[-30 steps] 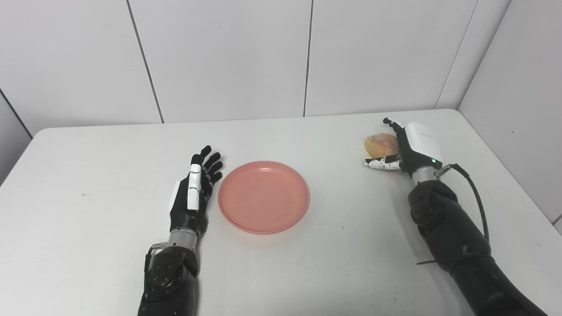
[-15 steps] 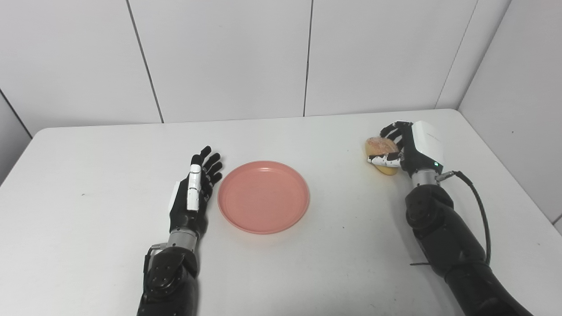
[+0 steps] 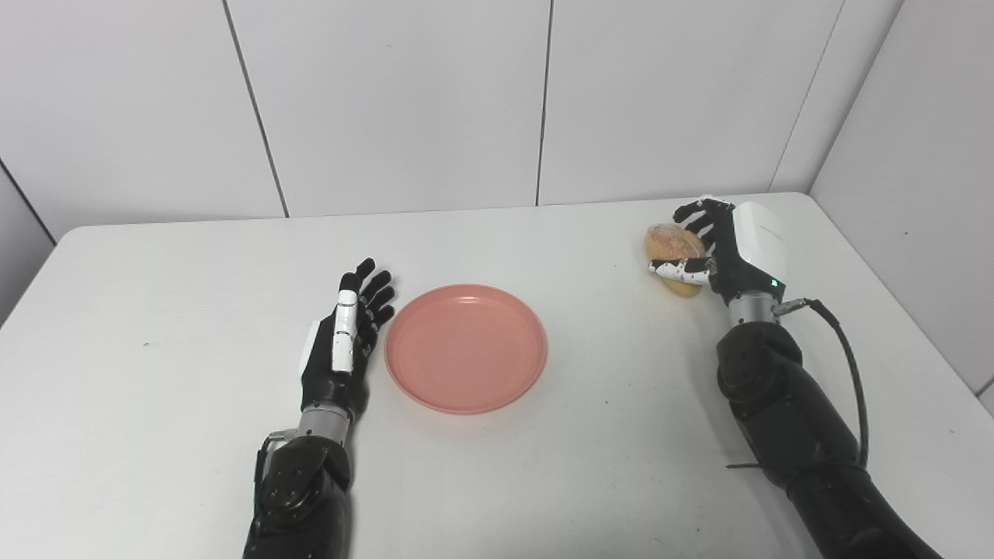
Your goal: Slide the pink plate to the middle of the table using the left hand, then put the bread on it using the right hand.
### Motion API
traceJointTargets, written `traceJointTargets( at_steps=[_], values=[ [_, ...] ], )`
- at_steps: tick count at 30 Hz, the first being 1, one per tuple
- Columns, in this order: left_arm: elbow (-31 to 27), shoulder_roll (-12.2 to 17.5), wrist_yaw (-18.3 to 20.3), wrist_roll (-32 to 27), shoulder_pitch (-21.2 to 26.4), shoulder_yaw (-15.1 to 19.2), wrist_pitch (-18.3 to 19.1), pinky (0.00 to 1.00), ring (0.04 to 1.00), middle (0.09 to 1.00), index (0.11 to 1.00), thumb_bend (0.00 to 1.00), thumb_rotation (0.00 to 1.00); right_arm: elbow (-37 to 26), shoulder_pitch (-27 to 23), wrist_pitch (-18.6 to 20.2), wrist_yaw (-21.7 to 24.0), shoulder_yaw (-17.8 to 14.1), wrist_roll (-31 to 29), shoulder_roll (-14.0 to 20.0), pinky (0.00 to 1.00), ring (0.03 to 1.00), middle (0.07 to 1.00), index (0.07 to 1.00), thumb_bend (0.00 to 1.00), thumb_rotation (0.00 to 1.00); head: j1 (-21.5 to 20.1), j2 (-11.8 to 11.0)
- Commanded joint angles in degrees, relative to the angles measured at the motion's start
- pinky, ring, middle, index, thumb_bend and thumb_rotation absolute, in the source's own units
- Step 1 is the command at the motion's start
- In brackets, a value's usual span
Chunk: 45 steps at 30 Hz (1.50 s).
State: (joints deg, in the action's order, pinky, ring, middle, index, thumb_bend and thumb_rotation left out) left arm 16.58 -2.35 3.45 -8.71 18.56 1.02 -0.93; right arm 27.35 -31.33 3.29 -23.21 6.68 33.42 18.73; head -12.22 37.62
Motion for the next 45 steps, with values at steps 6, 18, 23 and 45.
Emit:
traceJointTargets(
  at_steps=[6,18,23,45],
  values=[
    [-2.3,-0.4,0.2,1.1,1.1,-0.9,0.5,0.93,0.921,0.914,0.916,0.57,1.00,-6.6,-0.5,-5.4,-0.7,0.0,-1.2,-1.1,0.32,0.395,0.434,0.544,0.51,0.00,0.9,0.2],
    [-3.3,-0.5,0.2,1.7,0.8,-1.1,1.5,0.93,0.927,0.922,0.926,0.57,1.00,-21.7,3.6,-2.8,7.7,2.8,-2.6,-8.0,0.23,0.302,0.475,0.489,0.52,0.00,1.9,0.8],
    [-3.5,-0.4,0.0,2.1,0.7,-1.2,1.9,0.93,0.925,0.921,0.927,0.57,1.00,-25.1,5.1,-1.8,11.0,4.8,-1.9,-11.5,0.31,0.378,0.436,0.538,0.52,0.00,1.8,0.9],
    [-2.8,-1.3,-0.6,3.8,0.8,-3.1,0.3,0.93,0.925,0.916,0.926,0.63,1.00,-18.7,5.3,-6.2,13.7,11.7,2.7,-14.4,0.30,0.379,0.424,0.532,0.52,0.00,10.2,1.0]
  ],
)
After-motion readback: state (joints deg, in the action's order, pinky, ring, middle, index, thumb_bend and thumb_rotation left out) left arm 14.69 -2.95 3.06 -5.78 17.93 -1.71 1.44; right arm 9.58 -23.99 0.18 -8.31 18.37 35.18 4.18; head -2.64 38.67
